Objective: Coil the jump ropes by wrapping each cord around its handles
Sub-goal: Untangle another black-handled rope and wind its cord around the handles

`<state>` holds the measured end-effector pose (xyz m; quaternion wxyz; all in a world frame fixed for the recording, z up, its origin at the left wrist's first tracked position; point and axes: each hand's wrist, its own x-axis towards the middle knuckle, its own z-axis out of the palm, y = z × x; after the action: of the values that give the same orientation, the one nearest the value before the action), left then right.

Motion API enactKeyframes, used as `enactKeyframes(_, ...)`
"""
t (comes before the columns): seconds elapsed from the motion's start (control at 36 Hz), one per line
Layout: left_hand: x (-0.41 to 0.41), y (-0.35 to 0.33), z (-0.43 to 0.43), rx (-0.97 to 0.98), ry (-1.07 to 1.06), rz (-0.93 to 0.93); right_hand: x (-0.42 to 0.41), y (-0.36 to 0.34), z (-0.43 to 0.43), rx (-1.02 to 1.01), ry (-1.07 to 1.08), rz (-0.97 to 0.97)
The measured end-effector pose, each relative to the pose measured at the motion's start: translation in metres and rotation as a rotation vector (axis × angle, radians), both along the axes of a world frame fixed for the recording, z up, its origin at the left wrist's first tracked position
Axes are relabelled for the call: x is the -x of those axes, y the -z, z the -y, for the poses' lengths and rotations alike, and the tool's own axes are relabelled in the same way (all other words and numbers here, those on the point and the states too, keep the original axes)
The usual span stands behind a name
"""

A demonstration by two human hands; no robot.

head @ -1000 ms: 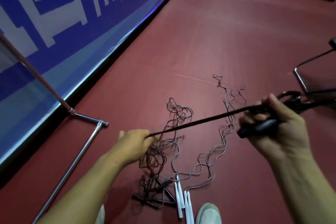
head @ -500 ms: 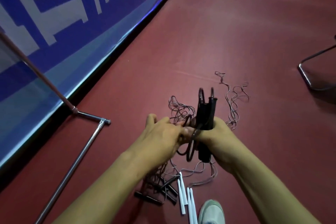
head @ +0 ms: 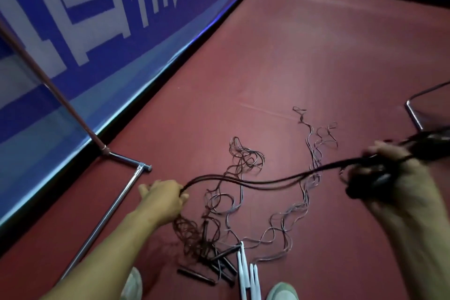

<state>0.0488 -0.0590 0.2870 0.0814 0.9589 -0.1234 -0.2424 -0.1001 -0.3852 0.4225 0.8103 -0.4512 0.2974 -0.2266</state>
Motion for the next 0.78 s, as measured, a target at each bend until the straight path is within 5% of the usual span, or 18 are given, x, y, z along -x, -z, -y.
enactKeyframes(0.17, 0.022, -0.038, 0.047, 0.214, 0.184, 0.055, -0.018, 0.034, -0.070, 0.498, -0.401, -0.342)
enactKeyframes(0.36, 0.037, -0.058, 0.066, 0.338, 0.465, 0.276, -0.020, 0.037, -0.111, 0.502, -0.779, -0.246)
enactKeyframes(0.5, 0.039, -0.069, 0.064, 0.338, 0.439, 0.349, -0.024, 0.041, -0.123, 0.494, -0.647, -0.272)
enactKeyframes(0.58, 0.031, -0.066, 0.056, 0.444, 0.357, 0.210, -0.027, 0.034, -0.111, 0.161, -0.499, -0.127)
enactKeyframes(0.67, 0.012, -0.038, 0.038, 0.297, 0.199, 0.080, -0.026, 0.014, -0.082, -0.059, -0.374, 0.111)
enactKeyframes(0.78, 0.004, -0.010, 0.023, 0.151, 0.090, 0.059, -0.023, 0.016, -0.068, 0.050, -0.302, 0.074)
